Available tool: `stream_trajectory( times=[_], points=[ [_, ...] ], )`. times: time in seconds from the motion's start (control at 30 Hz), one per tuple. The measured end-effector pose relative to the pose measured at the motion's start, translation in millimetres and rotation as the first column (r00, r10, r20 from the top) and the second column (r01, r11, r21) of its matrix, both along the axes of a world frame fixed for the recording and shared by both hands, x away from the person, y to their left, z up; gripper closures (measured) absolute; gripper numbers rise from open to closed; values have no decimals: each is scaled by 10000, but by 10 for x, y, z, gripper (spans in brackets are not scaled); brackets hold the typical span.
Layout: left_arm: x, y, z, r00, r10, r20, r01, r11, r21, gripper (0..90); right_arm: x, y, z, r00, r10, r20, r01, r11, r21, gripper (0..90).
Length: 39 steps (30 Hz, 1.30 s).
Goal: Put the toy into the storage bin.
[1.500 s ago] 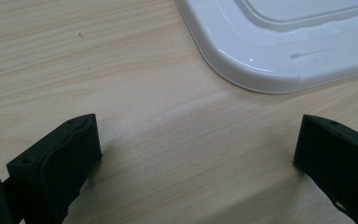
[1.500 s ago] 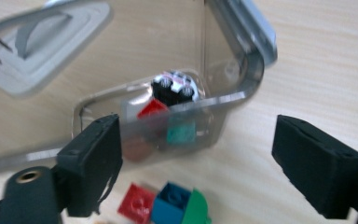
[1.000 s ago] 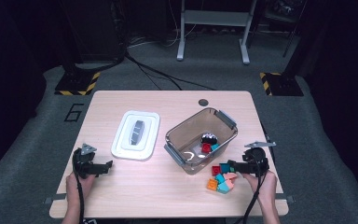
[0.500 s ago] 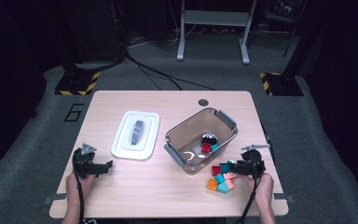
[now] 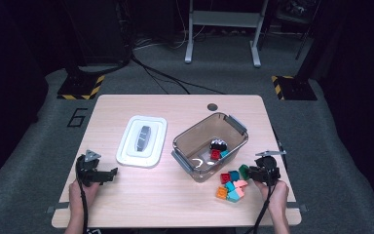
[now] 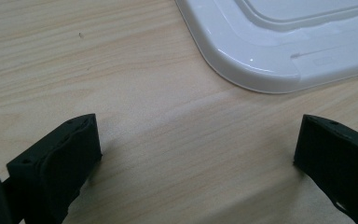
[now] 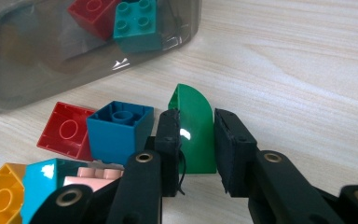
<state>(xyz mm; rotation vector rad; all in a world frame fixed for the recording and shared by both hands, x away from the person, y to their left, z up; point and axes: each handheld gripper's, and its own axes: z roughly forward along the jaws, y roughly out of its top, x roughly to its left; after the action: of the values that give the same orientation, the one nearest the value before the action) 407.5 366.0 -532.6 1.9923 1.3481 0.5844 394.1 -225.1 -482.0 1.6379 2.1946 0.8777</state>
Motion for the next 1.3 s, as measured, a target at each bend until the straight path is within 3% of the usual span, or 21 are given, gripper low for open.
stream_trajectory(
  times=[0.23,0.8,1.3],
  points=[
    [0,1,0,10000,-5,1,5,10000,5,3,-10,-42,76,9996,-79,286,76,9999,93,724],
    [1,1,0,10000,-1,9,1,10000,10,2,-52,-194,465,9920,-300,1224,249,9987,434,724],
    [1,1,0,10000,-2,13,2,10000,6,3,9,-165,828,9849,-243,1715,222,9997,142,725]
  ],
)
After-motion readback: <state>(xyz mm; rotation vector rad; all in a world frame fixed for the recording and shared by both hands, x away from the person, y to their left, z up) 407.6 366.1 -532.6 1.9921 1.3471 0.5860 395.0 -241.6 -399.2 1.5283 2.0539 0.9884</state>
